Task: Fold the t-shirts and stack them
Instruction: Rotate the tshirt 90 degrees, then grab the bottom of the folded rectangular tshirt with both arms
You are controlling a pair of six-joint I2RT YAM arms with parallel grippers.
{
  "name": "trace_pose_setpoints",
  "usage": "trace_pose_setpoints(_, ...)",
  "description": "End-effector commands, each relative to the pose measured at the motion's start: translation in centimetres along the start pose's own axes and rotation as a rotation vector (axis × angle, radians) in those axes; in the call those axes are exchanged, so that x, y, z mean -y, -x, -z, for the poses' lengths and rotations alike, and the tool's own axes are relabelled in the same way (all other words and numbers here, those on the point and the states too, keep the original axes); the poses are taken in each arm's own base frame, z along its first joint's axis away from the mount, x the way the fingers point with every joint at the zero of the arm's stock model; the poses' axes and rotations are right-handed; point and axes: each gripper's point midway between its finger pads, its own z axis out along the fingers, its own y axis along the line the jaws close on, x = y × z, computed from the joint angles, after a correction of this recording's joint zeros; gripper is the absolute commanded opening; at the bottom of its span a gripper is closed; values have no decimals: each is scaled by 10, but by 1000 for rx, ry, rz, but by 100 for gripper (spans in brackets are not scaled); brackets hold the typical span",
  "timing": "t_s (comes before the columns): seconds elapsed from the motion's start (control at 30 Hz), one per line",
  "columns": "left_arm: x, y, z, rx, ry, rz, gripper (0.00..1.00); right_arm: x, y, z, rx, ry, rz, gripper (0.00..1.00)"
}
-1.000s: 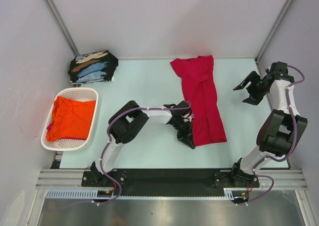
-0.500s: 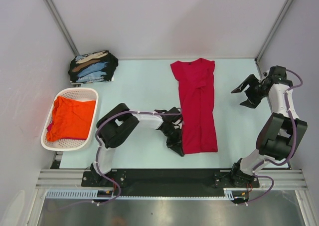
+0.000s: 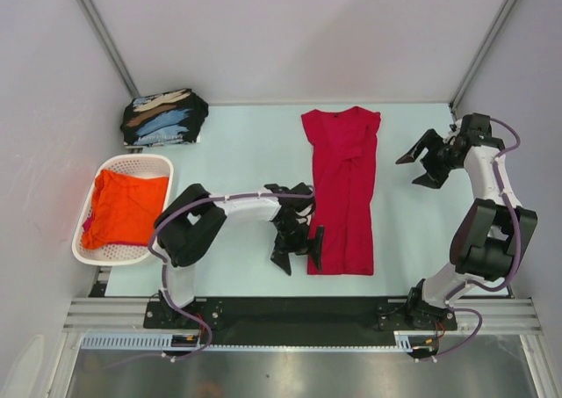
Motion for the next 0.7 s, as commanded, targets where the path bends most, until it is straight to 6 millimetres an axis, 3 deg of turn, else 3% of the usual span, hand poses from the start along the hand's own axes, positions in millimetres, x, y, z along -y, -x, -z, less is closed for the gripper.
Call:
trace_pose_setpoints(0.0, 17, 27, 48, 195, 93, -162, 99, -23, -8, -2, -20, 78, 47, 82)
trace_pose_setpoints(0.13, 52, 50, 81, 325, 63, -224, 100, -22, -20, -8, -58, 58, 66, 81)
trace_pose_setpoints(0.2, 66, 60, 84, 353, 38, -239, 99, -18, -24, -10, -68, 44, 67, 81)
trace_pose_setpoints(0.23, 84, 68, 92, 387, -6, -265, 97, -17, -25, -9, -66, 41, 70, 81)
trace_pose_setpoints(0.3, 100, 74, 83, 353, -51, -289, 91, -15, -26, -9, -68, 30, 70, 81)
trace_pose_setpoints(0.33, 118, 80, 90, 372, -80, -322, 89, -14, -27, -10, -71, 28, 69, 81)
trace_pose_setpoints(0.47, 131, 84, 59, 266, -64, -361, 81, -9, -24, -11, -61, 3, 65, 81)
trace_pose_setpoints(0.67, 146, 51, 25, 147, -50, -441, 70, 0, -21, -13, -51, -20, 51, 81)
